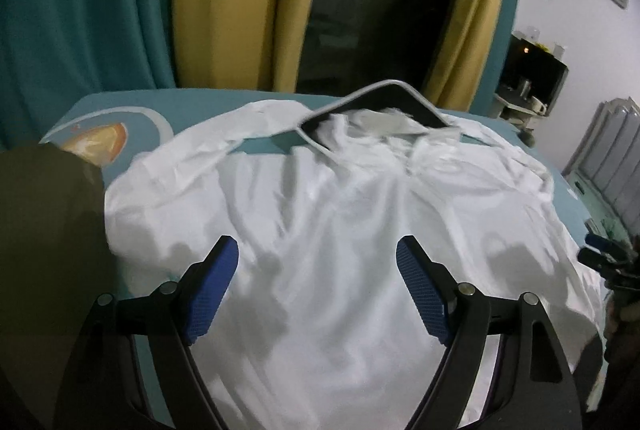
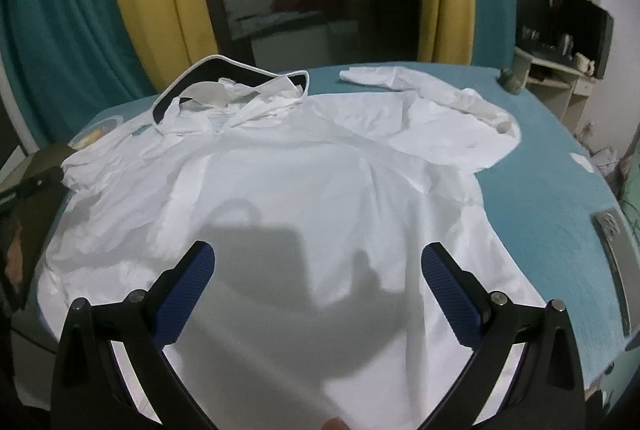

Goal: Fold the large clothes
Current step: 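Grasp the jacket hem edge with the left gripper and lift it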

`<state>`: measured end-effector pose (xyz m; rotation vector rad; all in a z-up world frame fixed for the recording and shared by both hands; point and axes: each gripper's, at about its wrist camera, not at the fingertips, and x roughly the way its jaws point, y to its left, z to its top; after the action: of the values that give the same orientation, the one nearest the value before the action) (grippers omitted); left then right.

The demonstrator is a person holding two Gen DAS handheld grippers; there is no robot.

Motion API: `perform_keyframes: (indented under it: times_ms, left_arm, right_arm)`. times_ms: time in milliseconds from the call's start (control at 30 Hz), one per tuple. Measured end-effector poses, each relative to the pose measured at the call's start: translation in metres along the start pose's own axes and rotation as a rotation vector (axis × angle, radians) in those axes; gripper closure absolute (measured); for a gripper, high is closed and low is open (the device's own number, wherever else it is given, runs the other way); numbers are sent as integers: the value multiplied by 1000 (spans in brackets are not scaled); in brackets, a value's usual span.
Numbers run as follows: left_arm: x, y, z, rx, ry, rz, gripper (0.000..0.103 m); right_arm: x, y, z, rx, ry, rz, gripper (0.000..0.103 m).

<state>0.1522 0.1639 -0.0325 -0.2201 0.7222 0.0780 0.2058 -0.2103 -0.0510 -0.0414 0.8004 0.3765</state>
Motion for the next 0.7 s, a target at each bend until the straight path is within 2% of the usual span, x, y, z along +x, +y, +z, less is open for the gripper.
perform_keyframes:
  times_ms: [133,233,333,433,500,600,700]
  left_arm:
    - [37,22,36,24,31,45,25]
    - [68,33,57,44,74,40,25]
    - [96,36,72,91,95,46,25]
    - [135,40,86,131,152,124,25]
    - [153,41,94,159,160,151,25]
    - [183,47,104,205,172,253,25]
    - [206,58,112,195,193,244,25]
  right_arm:
    - [20,-11,24,-37,31,-18,1]
    - [37,-22,44,-23,65,-2,1]
    - [47,-23,60,-41,65,-27,1]
    - [55,-24,72,-47,64,-34,1]
    - [59,-24,76,-47,68,-31,1]
    - [63,-20,77,-54,71,-25,1]
    - [65,-19,74,-50,82,-22,1]
